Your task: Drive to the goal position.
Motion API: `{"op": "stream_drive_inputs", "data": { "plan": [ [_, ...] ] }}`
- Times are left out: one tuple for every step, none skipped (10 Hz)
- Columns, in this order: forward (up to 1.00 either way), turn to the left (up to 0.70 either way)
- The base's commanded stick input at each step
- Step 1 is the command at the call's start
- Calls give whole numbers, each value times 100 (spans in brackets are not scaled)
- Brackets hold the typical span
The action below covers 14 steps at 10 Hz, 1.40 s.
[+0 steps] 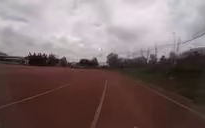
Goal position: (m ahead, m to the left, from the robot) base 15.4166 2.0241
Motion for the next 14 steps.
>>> {"op": "stream_drive_inputs", "data": {
  "plan": [
    [70,0],
    [70,0],
    [70,0],
    [70,0],
    [70,0],
    [70,0],
    [70,0],
    [70,0],
    [70,0],
    [70,0],
    [70,0],
    [70,0],
    [70,0],
    [70,0]
  ]
}}
